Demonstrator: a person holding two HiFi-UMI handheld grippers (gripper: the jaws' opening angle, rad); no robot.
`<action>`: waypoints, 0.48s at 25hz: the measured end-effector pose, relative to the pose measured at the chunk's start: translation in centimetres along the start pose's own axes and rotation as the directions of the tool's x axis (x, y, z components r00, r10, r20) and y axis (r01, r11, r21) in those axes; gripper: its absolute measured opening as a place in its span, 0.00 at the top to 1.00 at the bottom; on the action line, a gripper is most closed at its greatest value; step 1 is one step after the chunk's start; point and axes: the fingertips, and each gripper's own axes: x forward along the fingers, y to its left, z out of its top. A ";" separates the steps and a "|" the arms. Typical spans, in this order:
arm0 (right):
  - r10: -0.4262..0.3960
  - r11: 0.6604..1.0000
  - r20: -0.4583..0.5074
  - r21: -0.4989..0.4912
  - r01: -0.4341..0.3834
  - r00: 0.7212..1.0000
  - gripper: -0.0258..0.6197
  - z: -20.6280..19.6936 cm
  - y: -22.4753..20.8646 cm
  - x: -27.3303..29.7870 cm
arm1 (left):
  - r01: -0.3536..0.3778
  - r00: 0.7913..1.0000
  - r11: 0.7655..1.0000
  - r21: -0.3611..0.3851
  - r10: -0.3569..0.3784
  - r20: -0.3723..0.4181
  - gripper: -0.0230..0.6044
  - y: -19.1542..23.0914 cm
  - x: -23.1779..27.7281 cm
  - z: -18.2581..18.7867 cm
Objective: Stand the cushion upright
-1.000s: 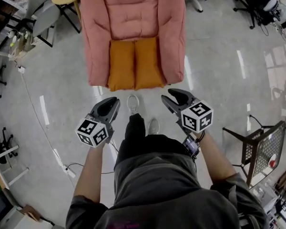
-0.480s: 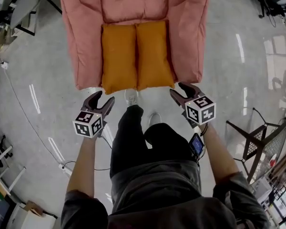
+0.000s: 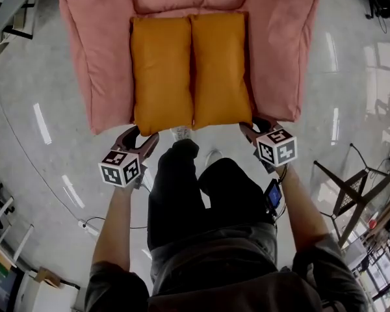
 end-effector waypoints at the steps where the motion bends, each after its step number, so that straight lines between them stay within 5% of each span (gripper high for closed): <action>1: 0.003 1.000 -0.003 -0.003 -0.003 1.000 0.76 0.2 0.1 0.2 | 0.013 1.000 1.000 -0.015 -0.014 -0.007 0.54 0.1 0.0 -0.2; 6: 0.029 0.999 0.005 0.030 -0.029 1.000 0.87 1.6 1.3 -0.6 | 0.095 0.995 0.994 -0.052 -0.095 -0.001 0.81 -0.4 -0.3 0.4; 12: 0.114 0.985 0.127 0.114 -0.129 0.985 0.90 7.4 3.0 -6.1 | 0.240 0.964 0.970 -0.034 -0.234 0.128 0.85 -4.3 -5.0 7.4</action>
